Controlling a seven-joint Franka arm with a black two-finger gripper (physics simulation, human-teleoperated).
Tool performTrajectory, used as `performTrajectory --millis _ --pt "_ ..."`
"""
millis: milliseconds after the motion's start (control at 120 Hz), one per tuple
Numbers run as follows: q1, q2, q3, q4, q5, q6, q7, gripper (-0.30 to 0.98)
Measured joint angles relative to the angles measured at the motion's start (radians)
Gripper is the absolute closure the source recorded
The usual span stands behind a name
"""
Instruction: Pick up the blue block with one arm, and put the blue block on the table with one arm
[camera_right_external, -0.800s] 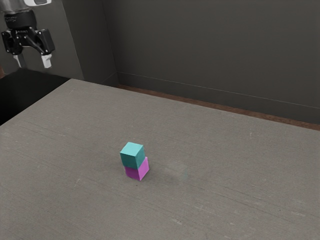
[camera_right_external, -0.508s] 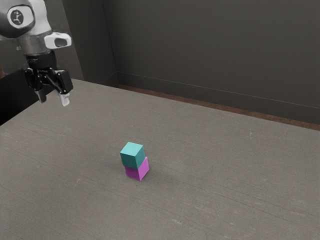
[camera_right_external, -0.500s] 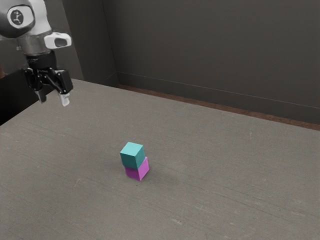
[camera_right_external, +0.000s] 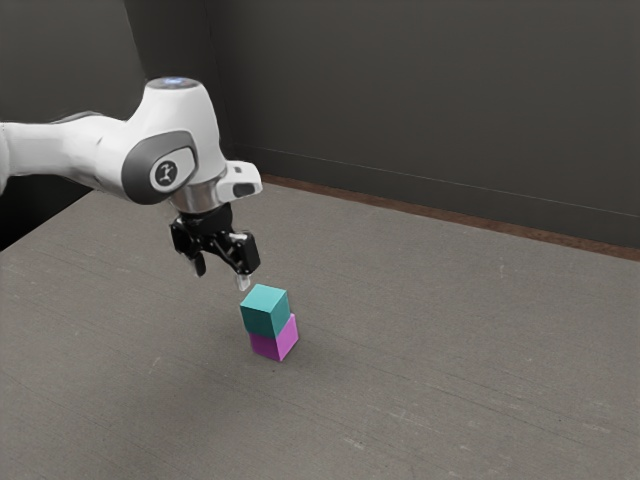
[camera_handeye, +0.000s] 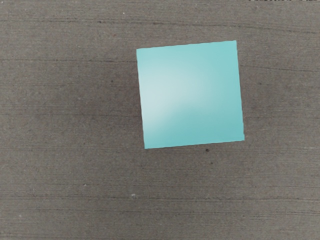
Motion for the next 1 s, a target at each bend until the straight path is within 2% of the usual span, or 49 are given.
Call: performTrajectory --millis 183,392,817,1000 --pt "-0.020 0.115 -0.001 0.016 -0.004 0.124 -0.047 0.03" --pt "-0.024 0.174 -0.003 0.029 -0.005 0.195 -0.089 0.03" --pt "-0.020 0.266 -0.006 0.073 -0.005 0.237 -0.137 0.03" --pt "-0.015 0.284 -0.005 0.073 -0.005 0.240 -0.146 0.10"
